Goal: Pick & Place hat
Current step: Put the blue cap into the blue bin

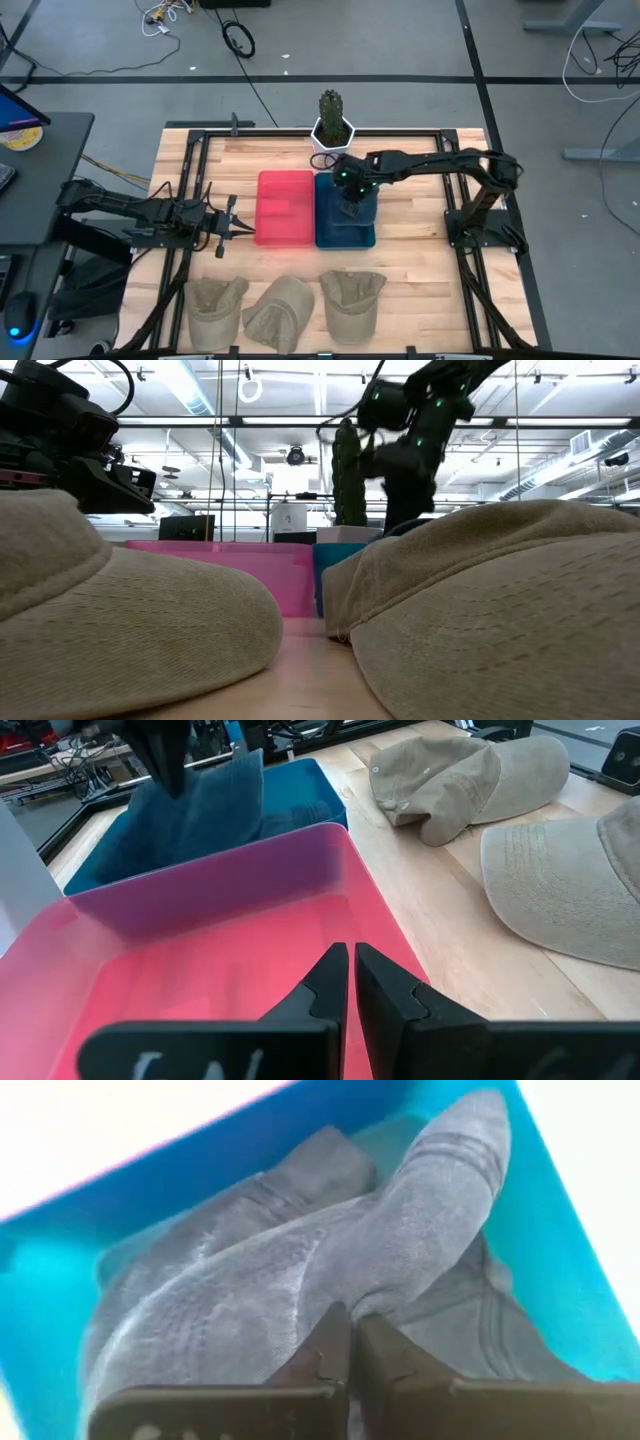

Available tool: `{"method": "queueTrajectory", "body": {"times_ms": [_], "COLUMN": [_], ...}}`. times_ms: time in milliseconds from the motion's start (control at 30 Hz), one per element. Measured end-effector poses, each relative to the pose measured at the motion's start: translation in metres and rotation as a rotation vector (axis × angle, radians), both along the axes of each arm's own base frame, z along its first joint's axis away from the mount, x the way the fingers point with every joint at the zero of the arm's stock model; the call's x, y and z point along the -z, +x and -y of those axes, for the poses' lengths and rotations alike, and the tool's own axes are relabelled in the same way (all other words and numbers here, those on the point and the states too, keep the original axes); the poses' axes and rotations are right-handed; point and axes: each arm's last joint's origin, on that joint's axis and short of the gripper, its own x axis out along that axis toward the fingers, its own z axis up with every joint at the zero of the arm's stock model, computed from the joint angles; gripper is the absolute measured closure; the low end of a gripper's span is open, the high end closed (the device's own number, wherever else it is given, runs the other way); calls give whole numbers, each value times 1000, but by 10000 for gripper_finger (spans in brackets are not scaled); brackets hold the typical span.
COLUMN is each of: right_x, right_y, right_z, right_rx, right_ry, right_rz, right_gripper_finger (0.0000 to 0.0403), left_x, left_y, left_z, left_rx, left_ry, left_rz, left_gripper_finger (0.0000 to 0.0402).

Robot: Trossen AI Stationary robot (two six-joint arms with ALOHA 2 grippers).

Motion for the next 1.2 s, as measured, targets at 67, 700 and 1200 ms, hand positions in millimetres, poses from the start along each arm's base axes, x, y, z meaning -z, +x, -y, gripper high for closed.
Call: {"method": "queueTrajectory", "body": {"times_ms": [67, 700, 1200], "right_x": [-12, -22, 51], "right_y": [-6, -3, 0], "right_z": [-3, -11, -5], "right_rx": [0, -34, -12], "right_ry": [-5, -29, 3], "right_rz": [27, 114, -15], "right_gripper_finger": [401, 400, 400], "left_x": [0, 0, 0], "left_y": [0, 0, 0], "left_z": [0, 0, 0], "left_rx": [0, 0, 0], "left_ry": [0, 0, 0], "left_rz": [1, 0, 0], "left_gripper_finger": [374, 374, 374]}}
